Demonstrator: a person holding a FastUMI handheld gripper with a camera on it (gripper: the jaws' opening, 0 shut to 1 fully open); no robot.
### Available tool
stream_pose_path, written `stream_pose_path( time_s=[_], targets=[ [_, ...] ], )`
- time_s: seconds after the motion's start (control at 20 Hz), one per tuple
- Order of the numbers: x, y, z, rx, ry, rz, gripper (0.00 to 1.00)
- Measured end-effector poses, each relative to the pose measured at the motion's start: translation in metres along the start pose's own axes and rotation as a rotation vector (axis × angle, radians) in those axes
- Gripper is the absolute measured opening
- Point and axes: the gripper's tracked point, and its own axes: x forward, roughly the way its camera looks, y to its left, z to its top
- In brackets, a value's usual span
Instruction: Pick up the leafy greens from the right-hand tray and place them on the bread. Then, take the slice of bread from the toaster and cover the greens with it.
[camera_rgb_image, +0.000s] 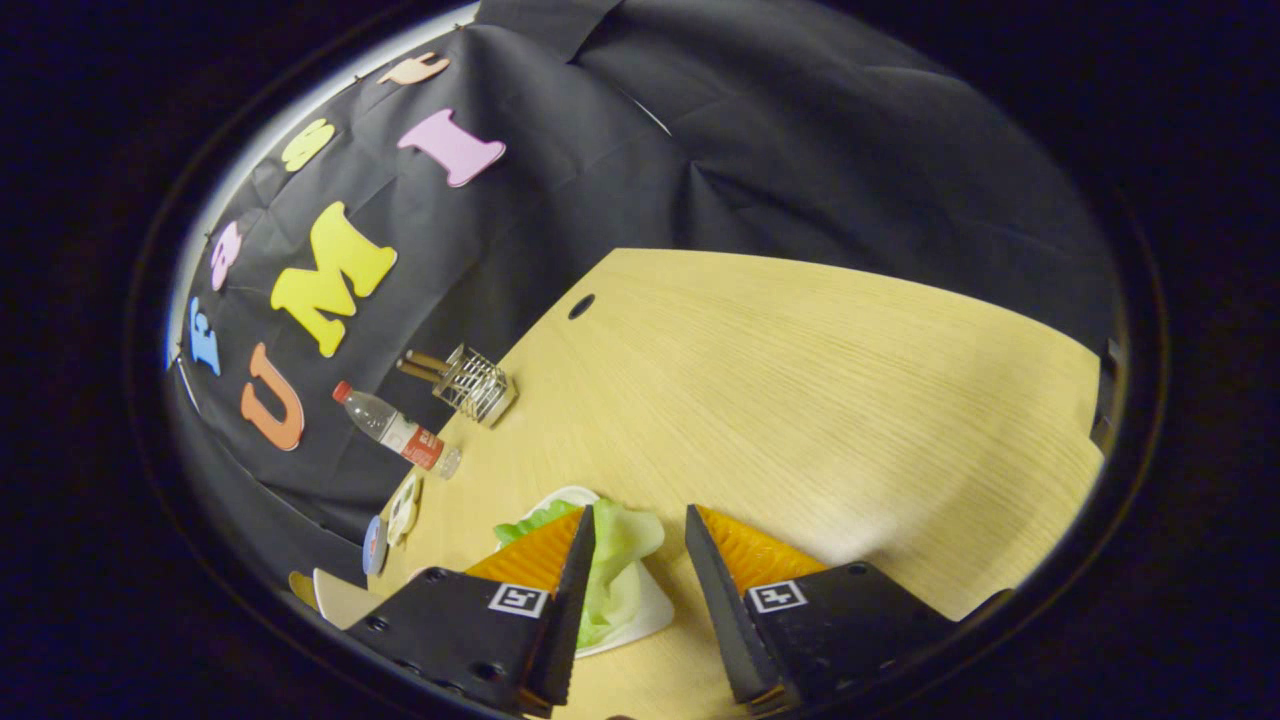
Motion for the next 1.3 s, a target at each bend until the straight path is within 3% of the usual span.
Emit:
stream_pose_path(
  time_s=[0.3,1.3],
  targets=[
    [0.000,0.000,0.010,-0.016,-0.030,-0.001,0.02],
    [-0.075,0.127,0.032,-0.082,-0.125,0.246,0.00]
  ],
)
